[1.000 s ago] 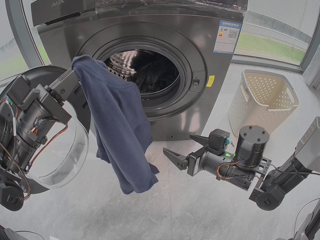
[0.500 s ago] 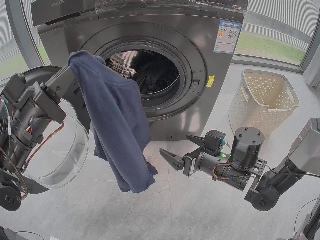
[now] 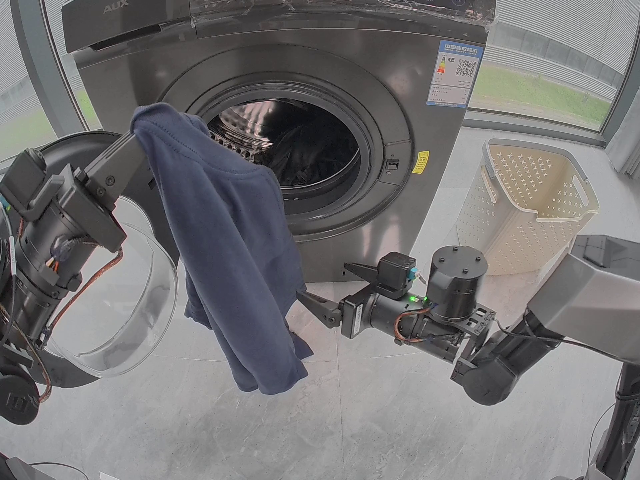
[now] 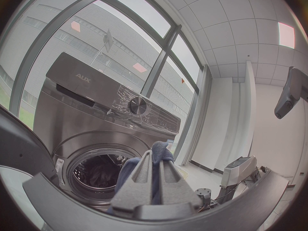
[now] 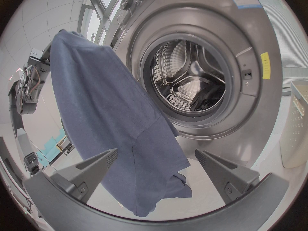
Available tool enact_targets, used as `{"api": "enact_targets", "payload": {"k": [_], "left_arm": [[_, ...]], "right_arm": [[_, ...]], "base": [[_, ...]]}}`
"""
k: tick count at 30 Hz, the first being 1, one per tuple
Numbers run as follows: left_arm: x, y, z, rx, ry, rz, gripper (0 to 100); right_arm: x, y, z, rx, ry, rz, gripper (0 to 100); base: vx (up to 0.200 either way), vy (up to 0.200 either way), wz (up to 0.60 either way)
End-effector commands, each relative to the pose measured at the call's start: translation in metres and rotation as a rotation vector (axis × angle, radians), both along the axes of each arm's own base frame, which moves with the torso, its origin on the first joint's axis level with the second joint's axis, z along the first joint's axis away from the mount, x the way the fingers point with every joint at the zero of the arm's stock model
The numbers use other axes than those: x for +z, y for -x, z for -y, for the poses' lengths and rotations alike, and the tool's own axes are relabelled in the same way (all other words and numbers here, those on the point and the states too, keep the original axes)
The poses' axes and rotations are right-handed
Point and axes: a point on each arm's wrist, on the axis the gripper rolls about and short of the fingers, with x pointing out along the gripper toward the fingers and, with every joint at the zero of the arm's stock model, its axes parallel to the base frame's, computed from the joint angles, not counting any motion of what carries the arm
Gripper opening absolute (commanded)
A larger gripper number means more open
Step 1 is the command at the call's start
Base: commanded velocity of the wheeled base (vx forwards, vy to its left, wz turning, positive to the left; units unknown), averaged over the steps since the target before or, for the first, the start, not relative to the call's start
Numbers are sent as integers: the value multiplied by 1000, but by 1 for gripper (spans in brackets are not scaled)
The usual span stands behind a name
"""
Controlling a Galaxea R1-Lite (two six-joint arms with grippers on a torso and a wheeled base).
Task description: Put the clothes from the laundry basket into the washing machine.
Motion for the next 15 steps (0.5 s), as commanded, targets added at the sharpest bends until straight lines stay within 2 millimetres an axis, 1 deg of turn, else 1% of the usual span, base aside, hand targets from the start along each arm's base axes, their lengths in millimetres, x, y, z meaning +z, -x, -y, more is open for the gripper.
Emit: {"api": "enact_targets", "payload": {"k": [1, 4, 5, 9, 11, 15], "left_arm": [[-1, -1, 0, 2, -3, -7, 0], [-1, -1, -1, 4, -4, -7, 0], [-1, -2, -1, 8, -3, -7, 0], [0, -2, -2, 12, -1, -3, 0], [0, -2, -2, 12, -1, -3, 0], [1, -1, -2, 10, -1, 0, 0]], "right_arm": [[-25, -15, -18, 20, 31, -11, 100], [-31, -17, -25, 30, 44, -1, 100], [-36, -13, -31, 47, 53, -8, 100], [-38, -4, -39, 76, 59, -13, 100], [-38, -4, -39, 75, 59, -13, 100], [-44, -17, -28, 28, 76, -29, 100]], "base": [[0, 0, 0], [0, 0, 0], [0, 0, 0], [0, 0, 0], [0, 0, 0], [0, 0, 0]]}}
